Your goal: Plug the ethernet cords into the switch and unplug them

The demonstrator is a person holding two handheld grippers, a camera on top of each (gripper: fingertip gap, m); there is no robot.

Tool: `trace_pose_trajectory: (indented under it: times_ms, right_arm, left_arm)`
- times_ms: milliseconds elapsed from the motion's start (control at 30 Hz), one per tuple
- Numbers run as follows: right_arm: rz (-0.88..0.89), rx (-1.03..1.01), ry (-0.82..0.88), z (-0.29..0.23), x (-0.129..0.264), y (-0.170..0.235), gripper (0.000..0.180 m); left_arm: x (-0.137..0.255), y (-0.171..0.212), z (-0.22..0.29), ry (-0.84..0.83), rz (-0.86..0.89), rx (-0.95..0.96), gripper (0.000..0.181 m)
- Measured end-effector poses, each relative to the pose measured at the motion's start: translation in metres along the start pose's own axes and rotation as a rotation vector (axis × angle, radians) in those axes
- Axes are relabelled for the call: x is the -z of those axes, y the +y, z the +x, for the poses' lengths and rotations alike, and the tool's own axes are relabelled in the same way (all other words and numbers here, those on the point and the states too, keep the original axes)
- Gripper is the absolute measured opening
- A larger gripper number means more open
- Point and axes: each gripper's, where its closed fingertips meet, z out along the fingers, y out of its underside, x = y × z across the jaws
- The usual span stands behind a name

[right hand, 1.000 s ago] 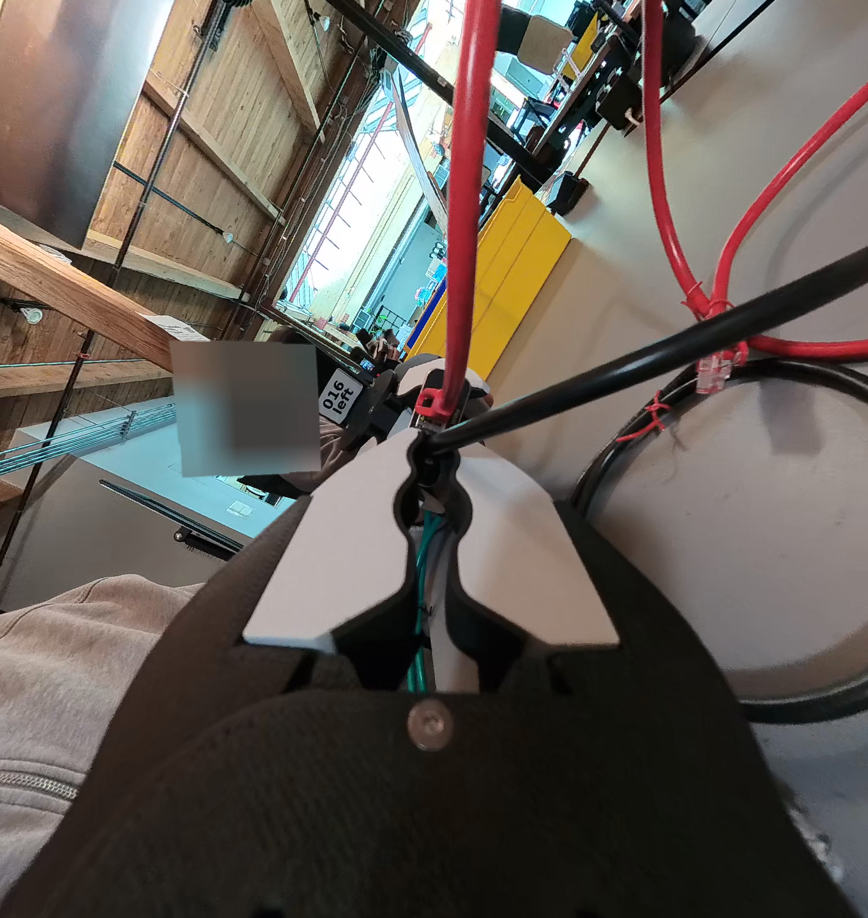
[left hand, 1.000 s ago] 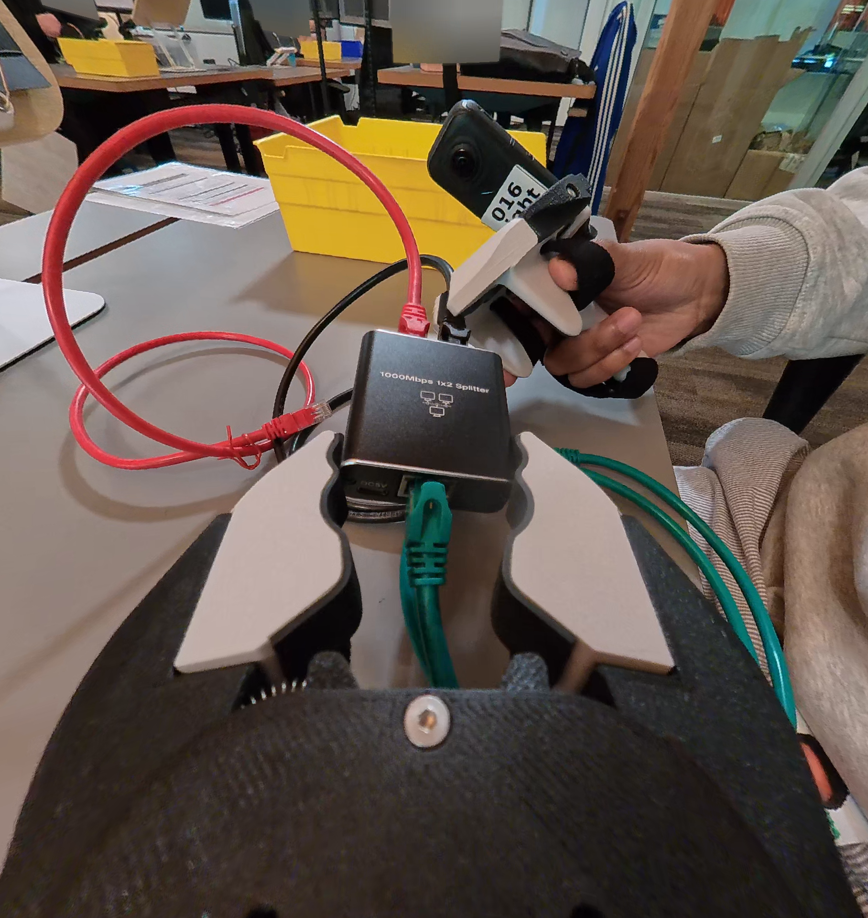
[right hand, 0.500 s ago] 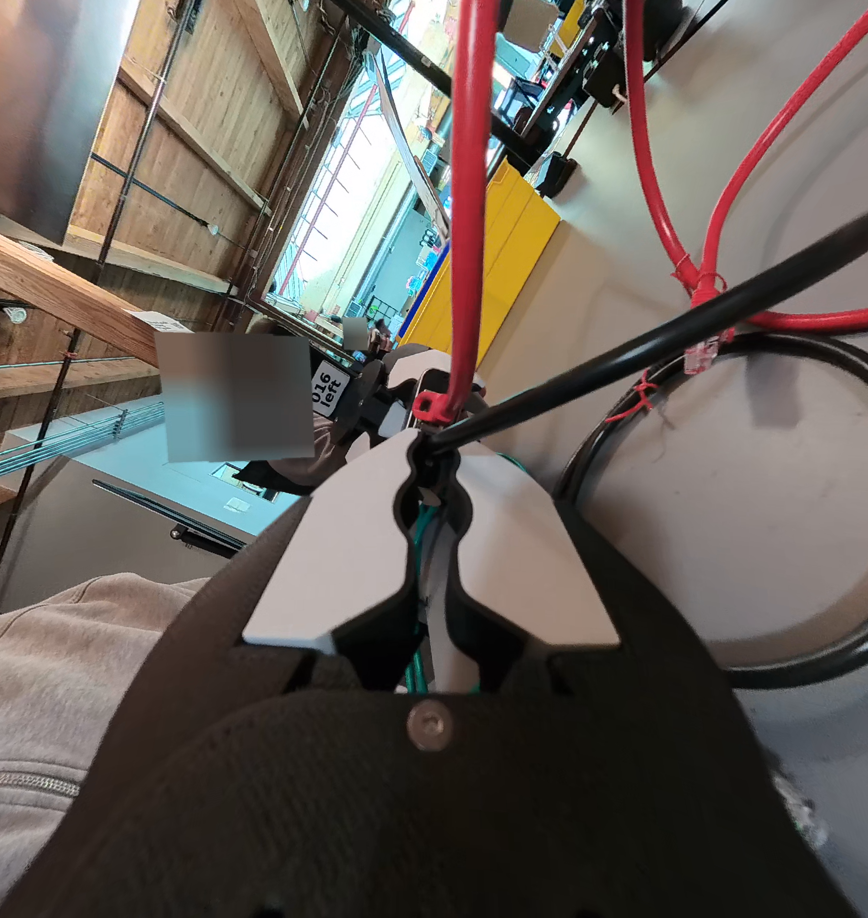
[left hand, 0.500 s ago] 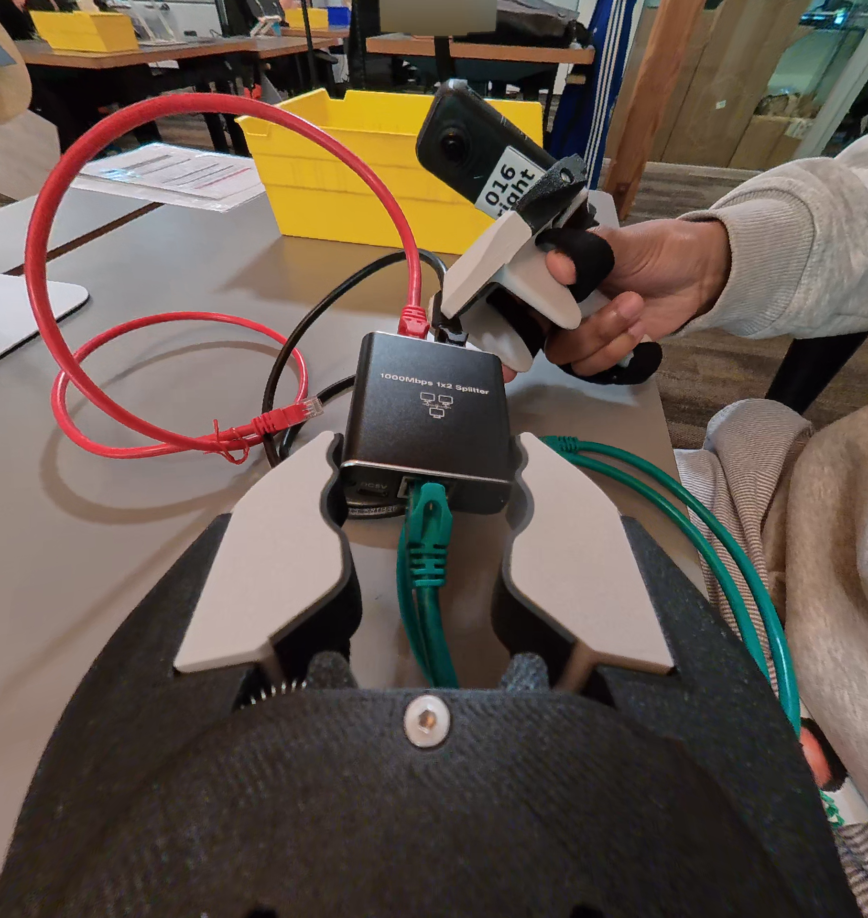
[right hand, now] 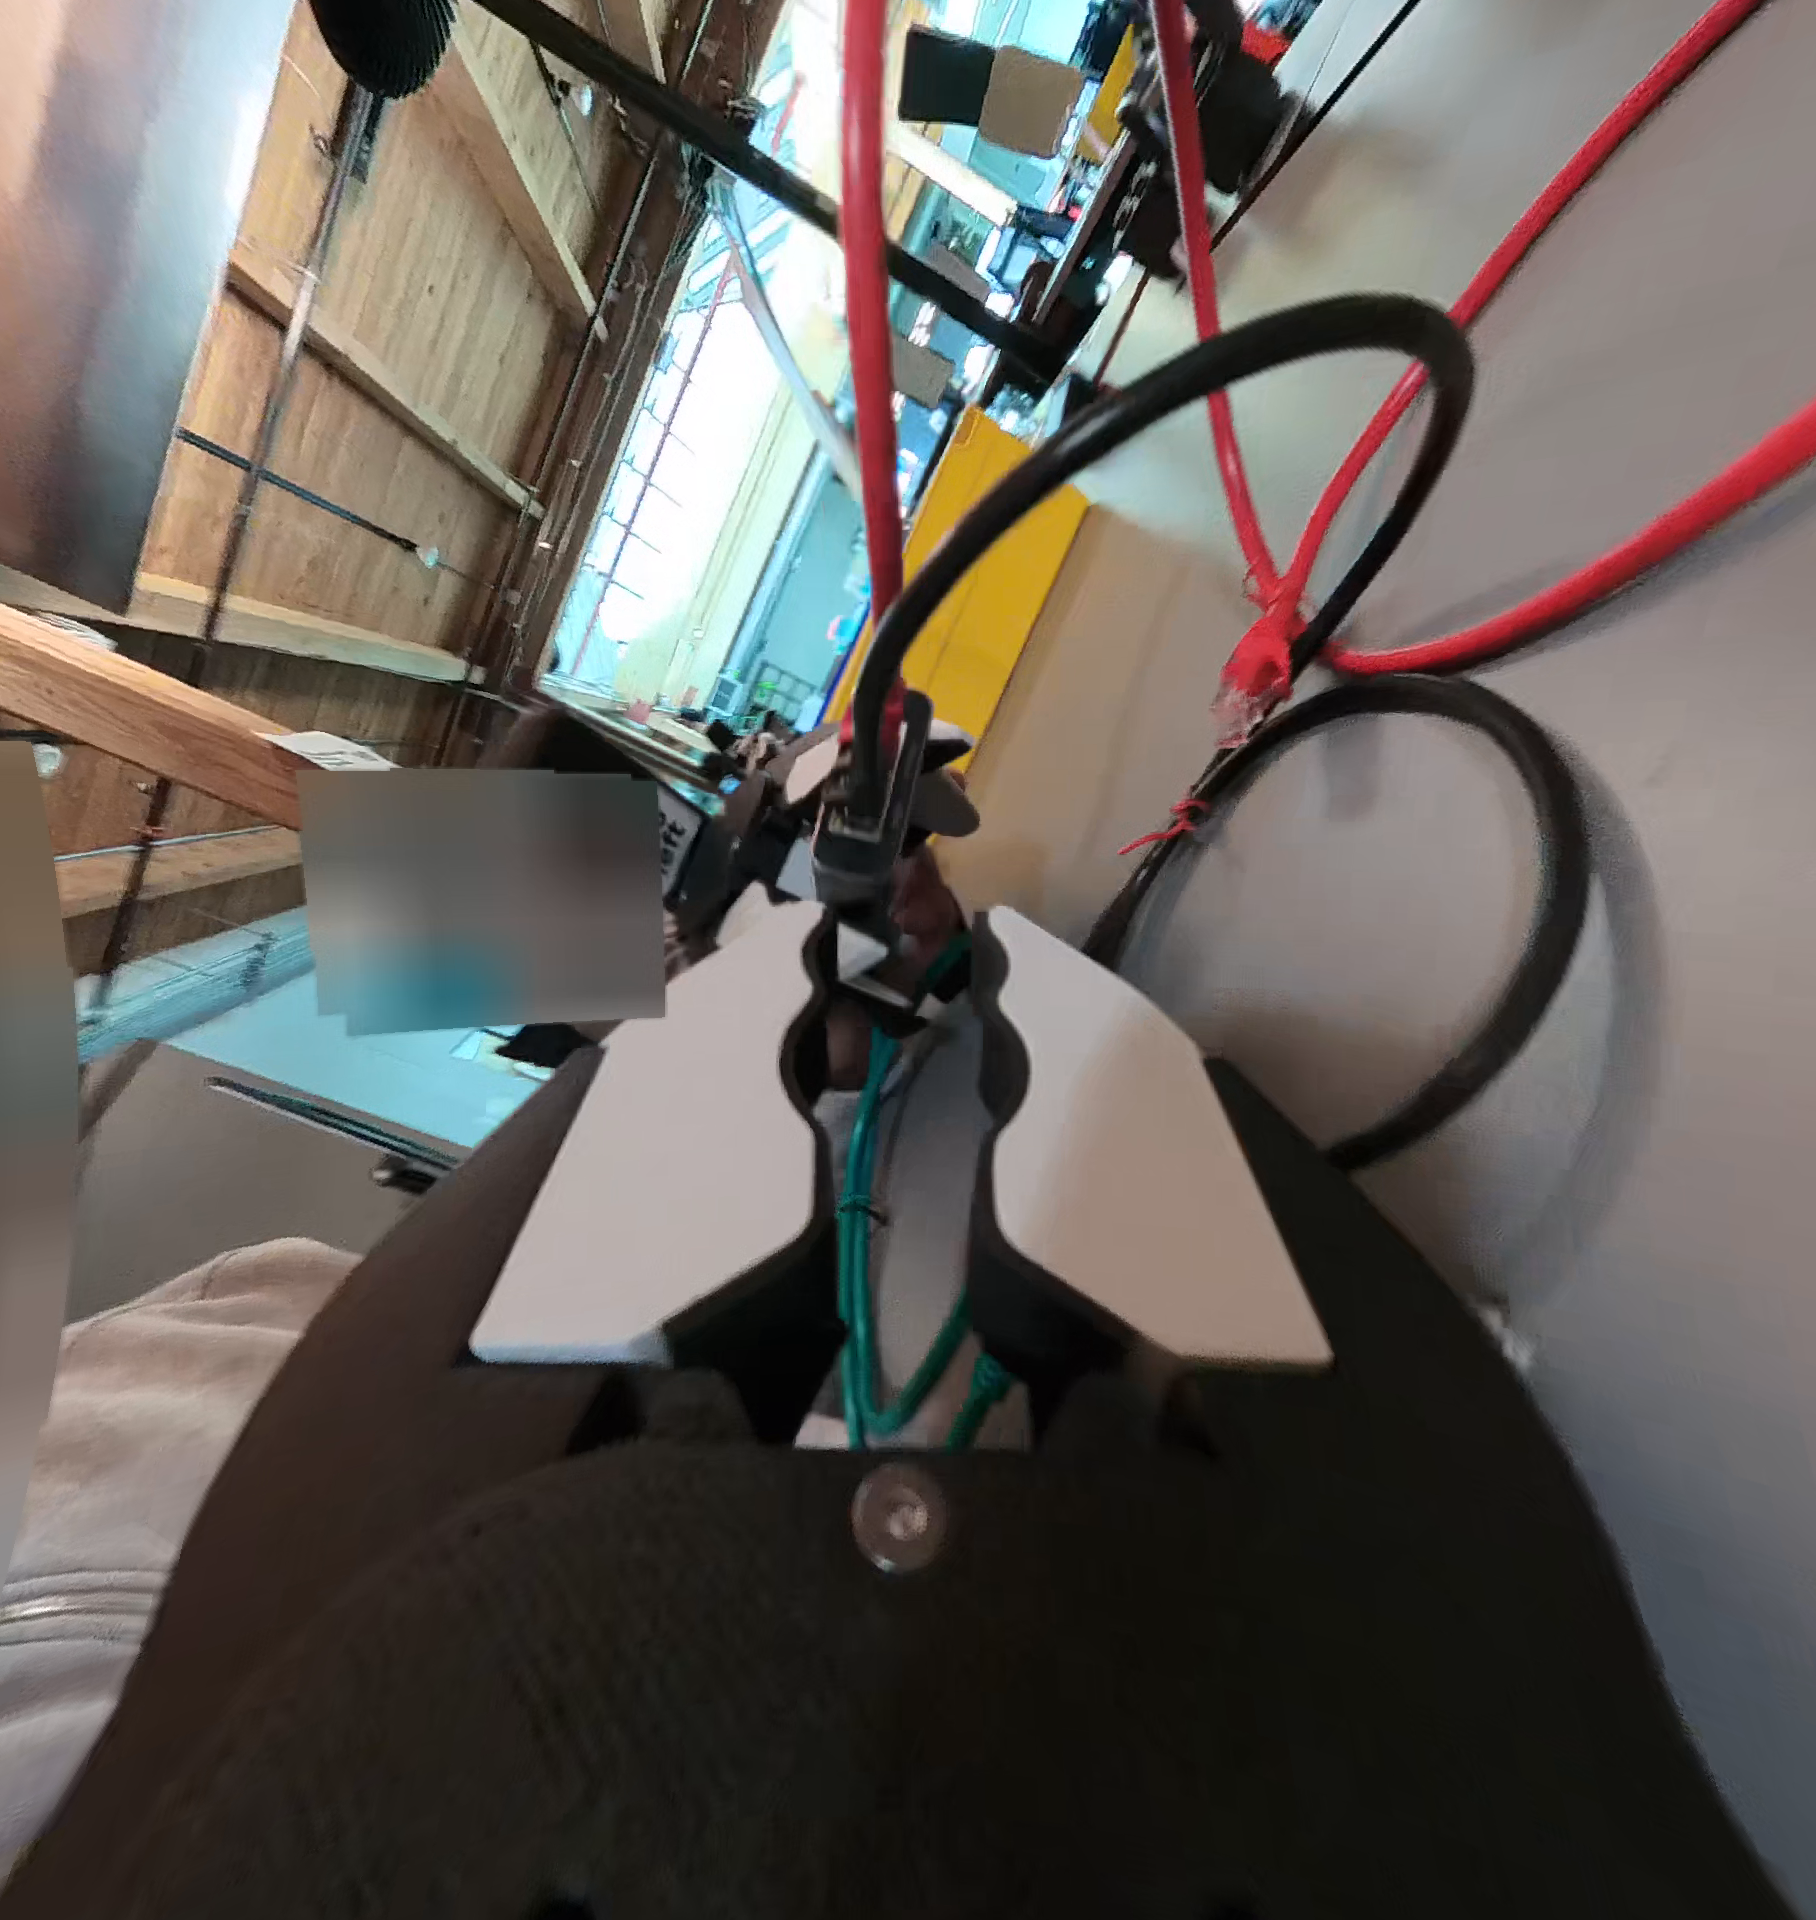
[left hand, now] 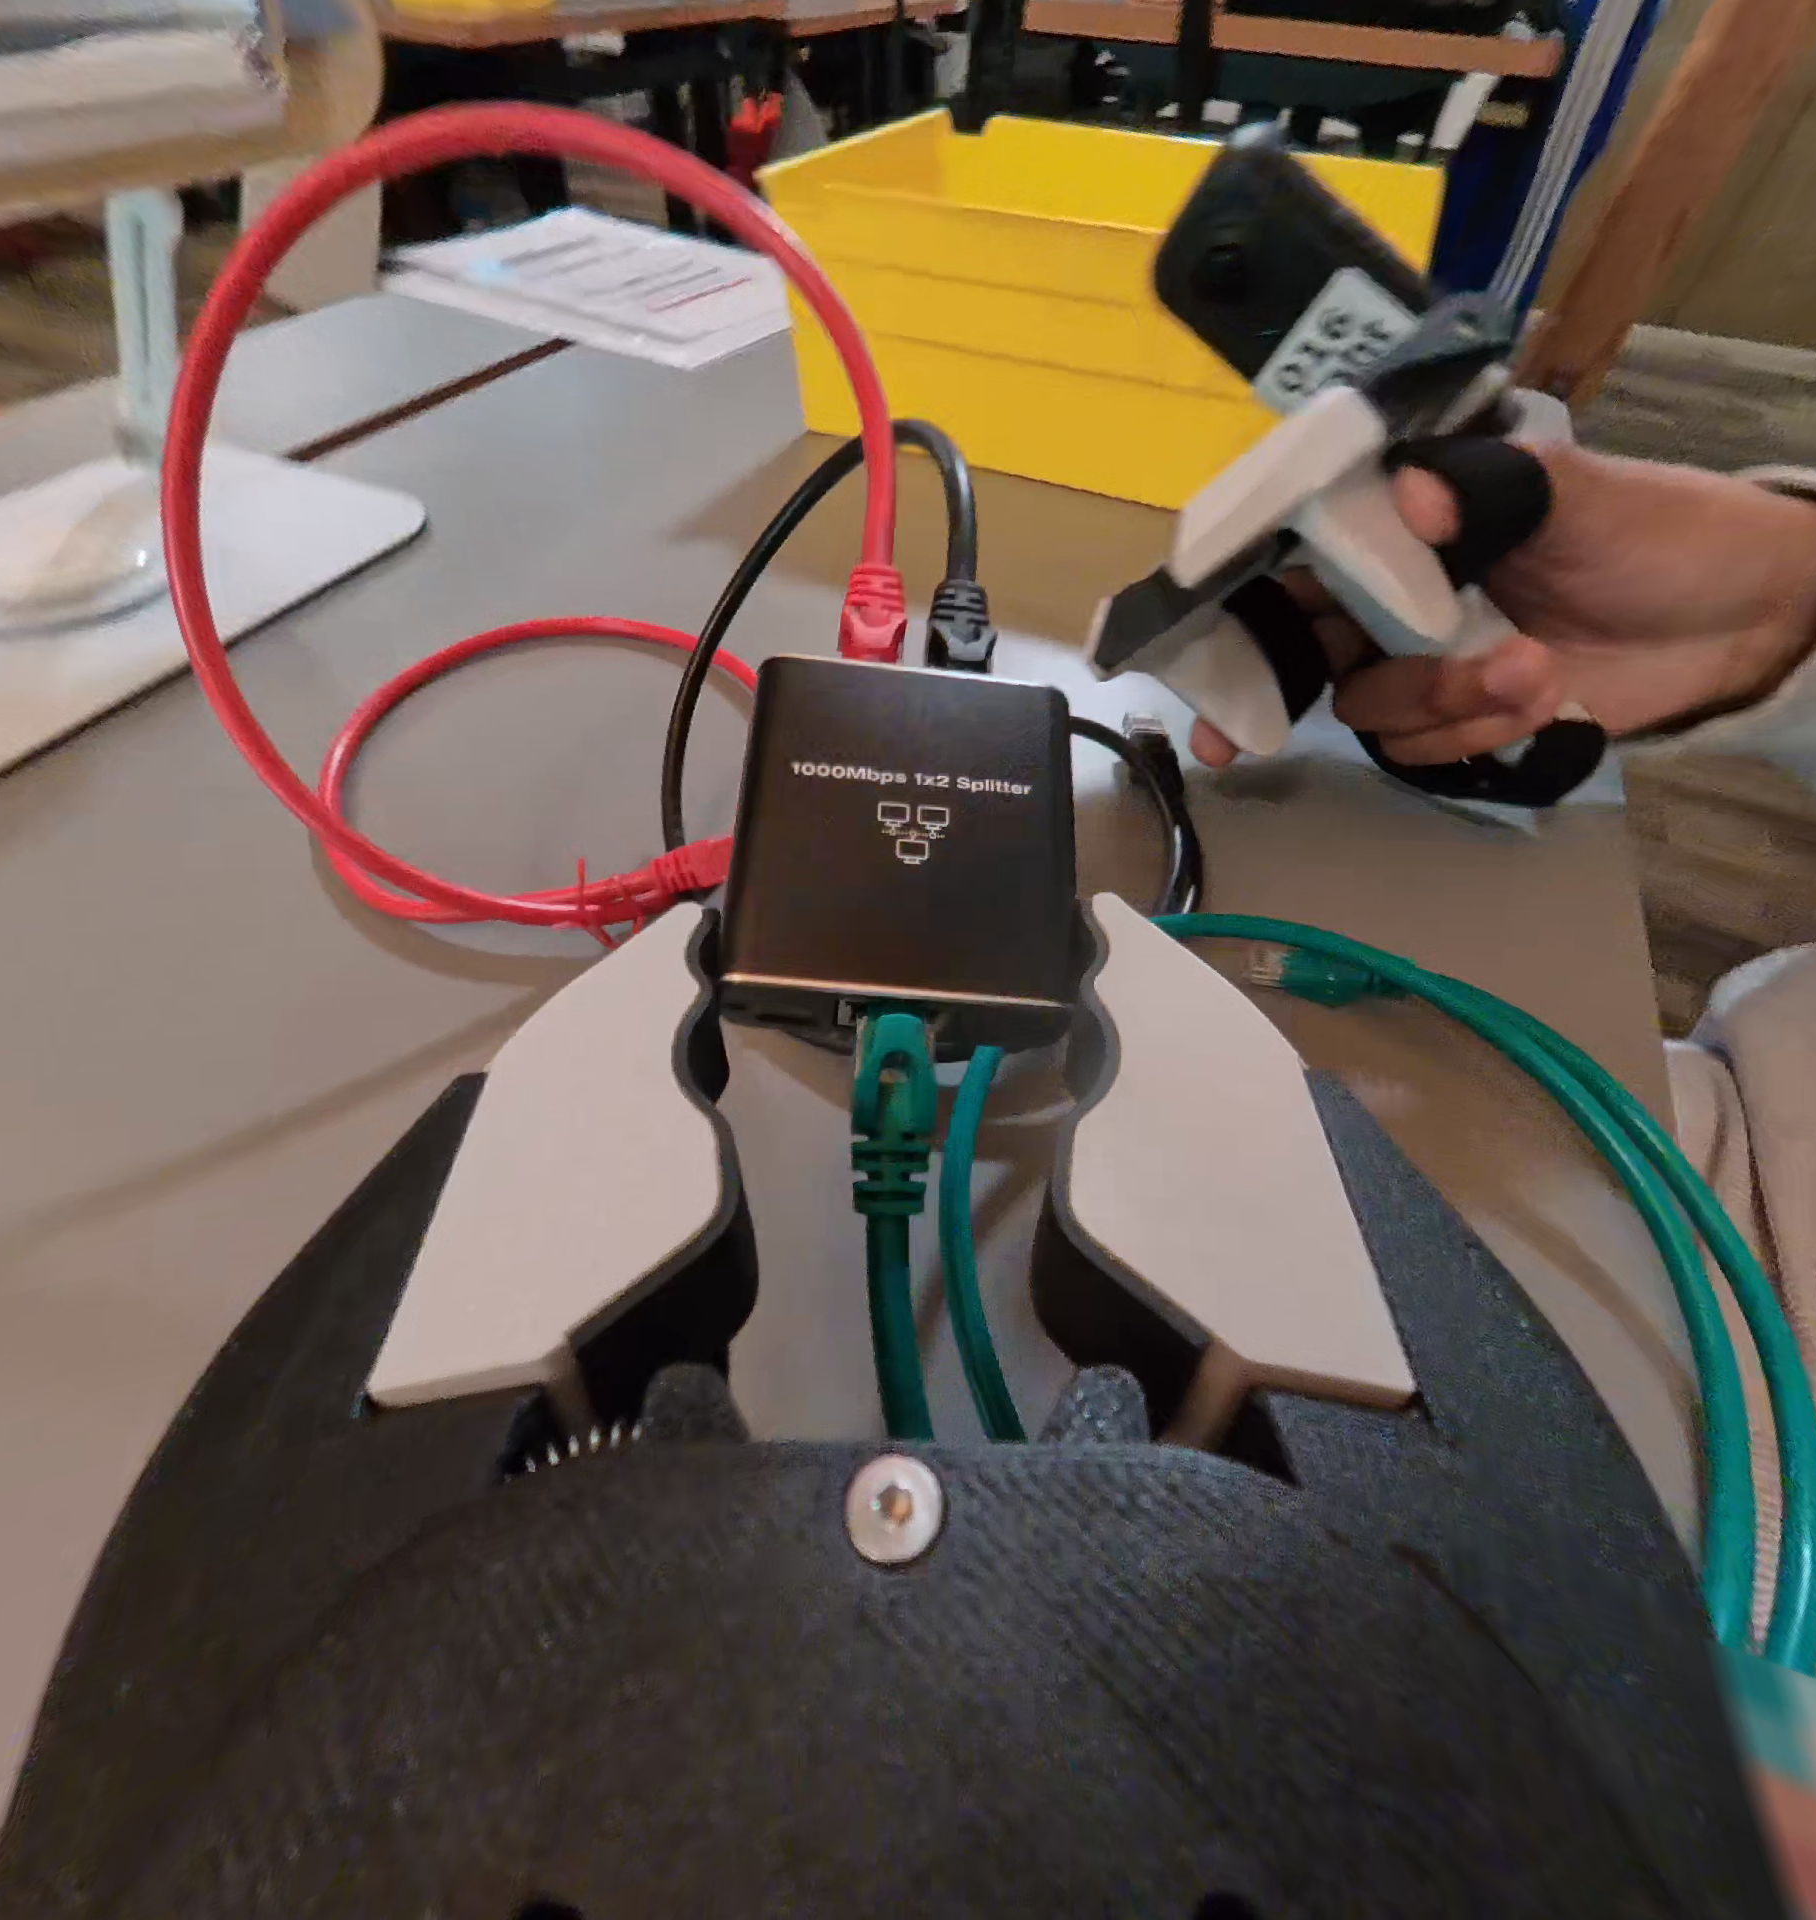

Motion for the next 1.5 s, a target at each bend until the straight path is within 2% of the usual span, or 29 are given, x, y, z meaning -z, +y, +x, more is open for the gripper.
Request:
trace_pose_trajectory:
  times_ms: [100, 200, 300, 367, 467, 567, 1000, 1133, 1200, 1267, 1333, 1500]
  right_arm:
    - [-0.001, 0.130, 0.062, 0.003, -0.002, -0.001, 0.031]
    - [-0.037, 0.244, 0.097, 0.002, -0.007, 0.005, 0.034]
    - [-0.058, 0.289, 0.112, 0.004, -0.008, 0.008, 0.034]
    - [-0.042, 0.268, 0.103, 0.005, -0.007, 0.005, 0.034]
    - [0.004, 0.232, 0.086, 0.005, -0.003, -0.003, 0.034]
    - [0.030, 0.252, 0.086, 0.003, 0.000, -0.008, 0.034]
    - [-0.086, 0.617, 0.169, -0.014, -0.008, 0.011, 0.042]
    - [-0.076, 0.680, 0.187, -0.018, -0.007, 0.012, 0.047]
    - [-0.062, 0.682, 0.176, -0.022, -0.007, 0.012, 0.047]
    - [-0.060, 0.689, 0.169, -0.025, -0.007, 0.012, 0.047]
    - [-0.072, 0.707, 0.176, -0.025, -0.006, 0.014, 0.048]
    - [-0.043, 0.715, 0.178, -0.028, 0.000, 0.007, 0.051]
  left_arm:
    - [-0.008, 0.006, -0.016, 0.031, -0.050, 0.144, 0.066]
    - [-0.012, 0.008, -0.028, 0.035, -0.070, 0.229, 0.079]
    - [-0.006, -0.003, -0.036, -0.004, 0.012, 0.166, 0.083]
    - [0.003, -0.010, -0.041, -0.044, 0.070, 0.116, 0.078]
    - [0.014, -0.017, -0.042, -0.047, 0.143, 0.124, 0.069]
    - [0.024, -0.025, -0.044, -0.065, 0.222, 0.142, 0.070]
    - [0.042, -0.050, -0.015, -0.154, 0.304, 0.049, 0.072]
    - [0.053, -0.048, -0.012, -0.206, 0.347, 0.115, 0.063]
    - [0.067, -0.038, -0.017, -0.302, 0.330, 0.101, 0.029]
    - [0.087, -0.033, -0.029, -0.453, 0.319, 0.040, 0.025]
    - [0.105, -0.030, -0.037, -0.529, 0.314, 0.053, 0.022]
    - [0.126, -0.014, -0.049, -0.585, 0.374, 0.295, 0.020]
